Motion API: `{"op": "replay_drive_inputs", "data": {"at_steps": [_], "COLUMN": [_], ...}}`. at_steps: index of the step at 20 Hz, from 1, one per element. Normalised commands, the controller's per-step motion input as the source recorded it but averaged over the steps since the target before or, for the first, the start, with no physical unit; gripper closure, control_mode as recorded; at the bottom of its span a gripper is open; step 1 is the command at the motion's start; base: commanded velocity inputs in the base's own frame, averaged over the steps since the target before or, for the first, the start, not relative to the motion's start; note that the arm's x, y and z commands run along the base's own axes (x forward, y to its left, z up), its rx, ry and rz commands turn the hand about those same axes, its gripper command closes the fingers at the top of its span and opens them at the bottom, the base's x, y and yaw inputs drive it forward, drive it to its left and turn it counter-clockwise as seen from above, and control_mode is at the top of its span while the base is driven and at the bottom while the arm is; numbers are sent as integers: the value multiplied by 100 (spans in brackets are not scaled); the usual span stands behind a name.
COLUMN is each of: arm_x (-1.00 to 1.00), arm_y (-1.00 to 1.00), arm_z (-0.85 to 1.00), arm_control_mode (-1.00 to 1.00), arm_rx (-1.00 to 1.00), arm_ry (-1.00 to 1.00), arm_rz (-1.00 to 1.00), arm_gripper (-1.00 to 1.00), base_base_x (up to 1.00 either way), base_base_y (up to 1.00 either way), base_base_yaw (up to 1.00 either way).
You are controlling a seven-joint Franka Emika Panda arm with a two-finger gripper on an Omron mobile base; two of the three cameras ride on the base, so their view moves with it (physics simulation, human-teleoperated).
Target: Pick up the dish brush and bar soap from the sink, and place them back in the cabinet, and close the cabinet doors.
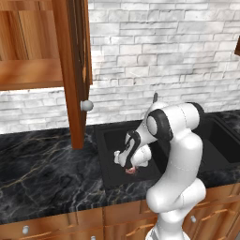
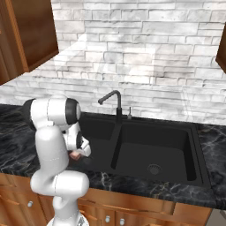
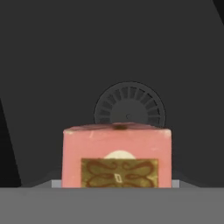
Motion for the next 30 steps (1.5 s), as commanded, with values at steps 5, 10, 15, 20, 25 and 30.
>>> {"op": "replay_drive_inputs", "data": {"at_steps": [5, 10, 15, 20, 25, 30], "arm_x": [0, 0, -1, -14, -19, -25], "arm_y": [-9, -10, -2, 0, 0, 0], "arm_z": [25, 26, 27, 27, 26, 21], "arm_control_mode": [-100, -100, -100, -100, -100, -100], "arm_rx": [0, 0, 0, 0, 0, 0], "arm_ry": [-5, -2, 0, 0, 0, -1], "arm_rz": [9, 10, 10, 9, 9, 9], "arm_gripper": [100, 100, 100, 100, 100, 100], "base_base_x": [0, 0, 0, 0, 0, 0], "base_base_y": [0, 0, 0, 0, 0, 0], "base_base_yaw": [0, 0, 0, 0, 0, 0]}}
